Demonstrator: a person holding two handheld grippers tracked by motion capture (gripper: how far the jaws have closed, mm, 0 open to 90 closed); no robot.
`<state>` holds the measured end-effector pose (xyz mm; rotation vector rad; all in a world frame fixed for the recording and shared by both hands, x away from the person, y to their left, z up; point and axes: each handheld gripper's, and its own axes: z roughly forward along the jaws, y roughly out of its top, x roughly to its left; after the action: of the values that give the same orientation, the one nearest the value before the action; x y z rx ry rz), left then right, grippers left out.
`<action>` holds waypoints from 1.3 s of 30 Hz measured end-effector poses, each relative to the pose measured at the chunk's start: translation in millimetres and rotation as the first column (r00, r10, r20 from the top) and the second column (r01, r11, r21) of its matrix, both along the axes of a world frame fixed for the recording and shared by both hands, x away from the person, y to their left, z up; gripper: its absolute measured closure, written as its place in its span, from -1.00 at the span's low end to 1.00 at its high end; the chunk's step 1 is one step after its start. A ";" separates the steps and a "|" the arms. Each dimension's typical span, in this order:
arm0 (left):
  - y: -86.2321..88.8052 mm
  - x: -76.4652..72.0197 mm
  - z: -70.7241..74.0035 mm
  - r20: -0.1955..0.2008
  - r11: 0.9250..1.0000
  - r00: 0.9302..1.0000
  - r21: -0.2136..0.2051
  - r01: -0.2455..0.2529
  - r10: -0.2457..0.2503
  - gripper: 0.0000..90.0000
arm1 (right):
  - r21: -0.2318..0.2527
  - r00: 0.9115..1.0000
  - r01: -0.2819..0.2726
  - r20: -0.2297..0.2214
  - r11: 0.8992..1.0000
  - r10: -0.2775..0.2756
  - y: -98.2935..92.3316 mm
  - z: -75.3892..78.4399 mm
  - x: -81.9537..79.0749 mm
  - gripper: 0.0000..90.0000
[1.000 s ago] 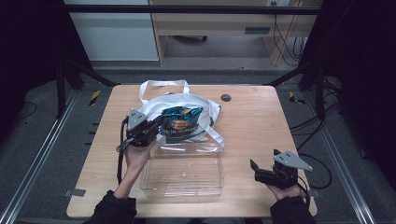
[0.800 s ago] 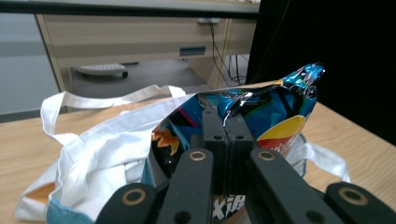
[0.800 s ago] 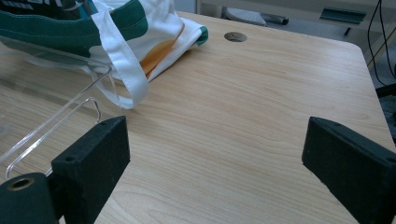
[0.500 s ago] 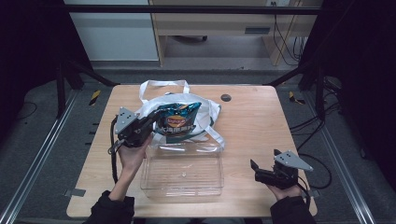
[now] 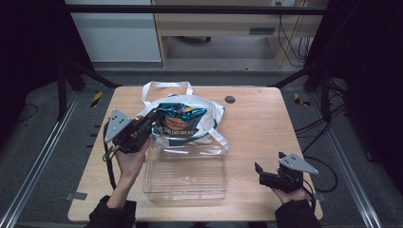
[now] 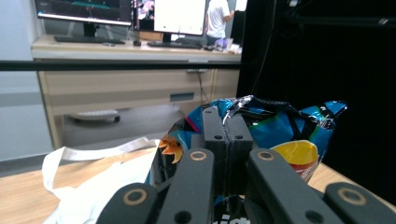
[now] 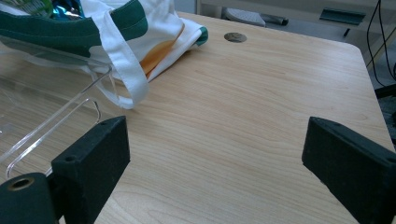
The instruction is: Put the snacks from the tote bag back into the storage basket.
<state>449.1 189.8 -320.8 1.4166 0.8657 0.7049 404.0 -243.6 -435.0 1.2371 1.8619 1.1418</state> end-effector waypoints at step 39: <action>-10.3 -62.6 21.5 0.076 0.993 0.990 -0.001 0.118 -0.117 1.00 | 0.007 1.000 0.003 0.013 1.000 -0.003 -2.4 2.6 -4.6 -0.82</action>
<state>386.5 179.5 -299.3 1.4149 0.7182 0.6619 399.4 -245.9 -432.3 1.2331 1.8472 1.1525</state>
